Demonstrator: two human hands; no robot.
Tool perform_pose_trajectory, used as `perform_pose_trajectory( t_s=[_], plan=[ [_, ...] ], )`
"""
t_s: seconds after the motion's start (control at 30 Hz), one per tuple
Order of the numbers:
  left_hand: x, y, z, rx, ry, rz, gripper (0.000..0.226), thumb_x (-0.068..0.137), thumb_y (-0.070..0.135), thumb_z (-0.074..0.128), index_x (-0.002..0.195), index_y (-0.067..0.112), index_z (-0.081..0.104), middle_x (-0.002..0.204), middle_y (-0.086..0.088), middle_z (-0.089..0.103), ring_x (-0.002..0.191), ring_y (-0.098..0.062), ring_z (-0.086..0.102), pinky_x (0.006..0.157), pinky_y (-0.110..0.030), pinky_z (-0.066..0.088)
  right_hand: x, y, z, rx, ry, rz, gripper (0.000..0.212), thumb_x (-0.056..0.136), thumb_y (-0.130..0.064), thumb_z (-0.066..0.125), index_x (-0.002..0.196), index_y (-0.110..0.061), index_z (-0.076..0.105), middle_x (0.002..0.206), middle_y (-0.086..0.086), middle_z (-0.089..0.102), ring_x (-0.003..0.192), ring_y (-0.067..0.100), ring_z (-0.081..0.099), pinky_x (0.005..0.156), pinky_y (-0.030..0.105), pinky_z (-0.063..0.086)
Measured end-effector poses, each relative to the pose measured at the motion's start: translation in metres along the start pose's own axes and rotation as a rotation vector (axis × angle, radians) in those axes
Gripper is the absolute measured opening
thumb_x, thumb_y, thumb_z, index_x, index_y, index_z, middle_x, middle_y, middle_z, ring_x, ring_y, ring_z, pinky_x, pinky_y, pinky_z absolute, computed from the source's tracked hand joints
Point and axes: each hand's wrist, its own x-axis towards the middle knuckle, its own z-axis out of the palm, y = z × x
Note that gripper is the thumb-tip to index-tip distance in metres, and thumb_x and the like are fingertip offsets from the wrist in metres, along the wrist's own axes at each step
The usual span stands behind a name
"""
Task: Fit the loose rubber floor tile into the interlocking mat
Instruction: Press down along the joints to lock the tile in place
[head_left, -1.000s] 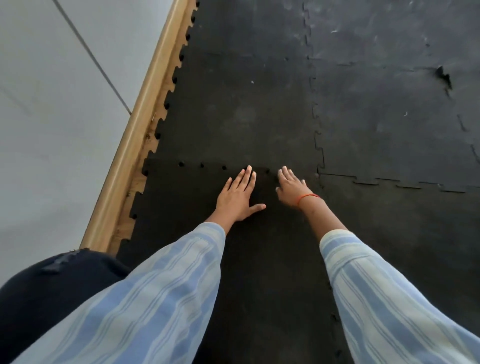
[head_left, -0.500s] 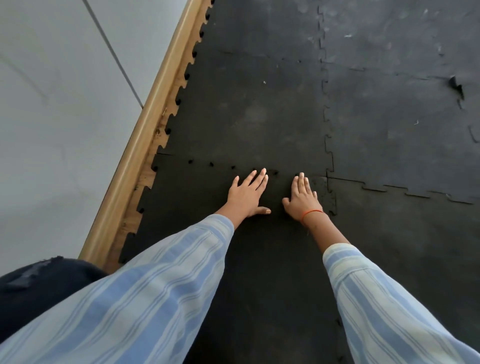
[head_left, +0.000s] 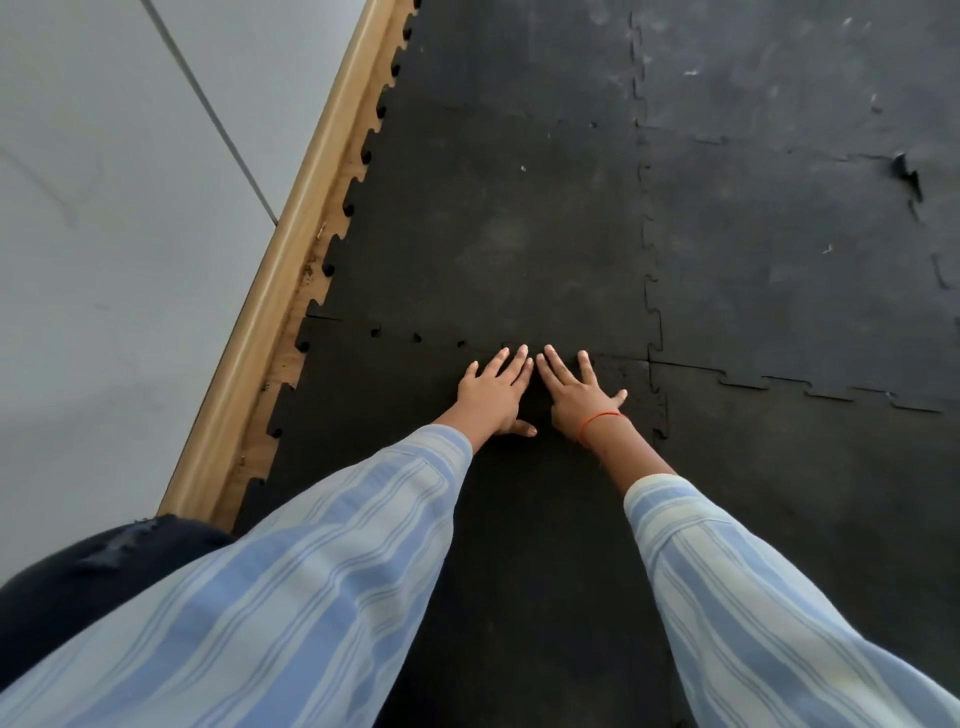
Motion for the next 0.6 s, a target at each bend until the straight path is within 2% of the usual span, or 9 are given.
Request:
perform_pose_trajectory(
  t_s=[0.07,0.17,0.3,0.5,0.6],
  plan=[
    [-0.004,-0.011,0.001,-0.006,0.037,0.018,0.103,0.085,0.062,0.053,0.151,0.015,-0.011,0.158,0.001,-0.022,0.146,-0.019,-0.011,0.117,-0.047,0.006,-0.002,0.007,-0.001,0.035,-0.002,0.007,0.075,0.094,-0.014,0.042,0.152,-0.029,-0.004,0.158,-0.018,-0.019,0.147,0.019,-0.017,0.107,0.074,0.014],
    [-0.016,-0.043,0.012,-0.075,0.077,-0.094,0.117,0.075,0.075,0.052,0.150,0.015,-0.017,0.157,0.001,-0.025,0.146,-0.019,-0.015,0.117,-0.048,0.003,-0.006,0.027,0.010,0.092,0.081,0.103,0.069,0.097,-0.031,0.036,0.153,-0.015,-0.002,0.160,-0.004,-0.017,0.148,0.016,-0.013,0.116,0.060,0.009],
    [-0.017,-0.061,0.021,-0.095,0.013,-0.118,0.122,0.072,0.079,0.051,0.147,0.019,-0.024,0.153,0.005,-0.033,0.143,-0.020,-0.023,0.115,-0.050,-0.001,-0.006,0.040,0.020,0.074,0.092,0.120,0.072,0.098,-0.044,0.030,0.152,-0.014,-0.005,0.160,-0.003,-0.018,0.148,0.015,-0.014,0.119,0.051,0.006],
    [-0.019,-0.062,0.017,-0.132,0.026,-0.105,0.122,0.073,0.076,0.055,0.148,0.016,-0.021,0.154,0.001,-0.031,0.144,-0.020,-0.019,0.117,-0.047,0.002,-0.005,0.028,-0.004,-0.010,0.005,0.140,0.072,0.098,-0.038,0.038,0.152,-0.011,-0.001,0.161,0.000,-0.014,0.149,0.020,-0.008,0.119,0.052,0.009],
    [-0.029,-0.082,0.023,-0.176,0.073,-0.178,0.127,0.069,0.079,0.054,0.148,0.013,-0.021,0.155,-0.003,-0.029,0.145,-0.020,-0.017,0.117,-0.044,0.001,-0.001,-0.010,-0.010,-0.076,0.034,-0.025,0.067,0.099,-0.027,0.039,0.152,-0.010,0.002,0.162,0.002,-0.011,0.149,0.020,-0.007,0.119,0.050,0.008]
  ],
)
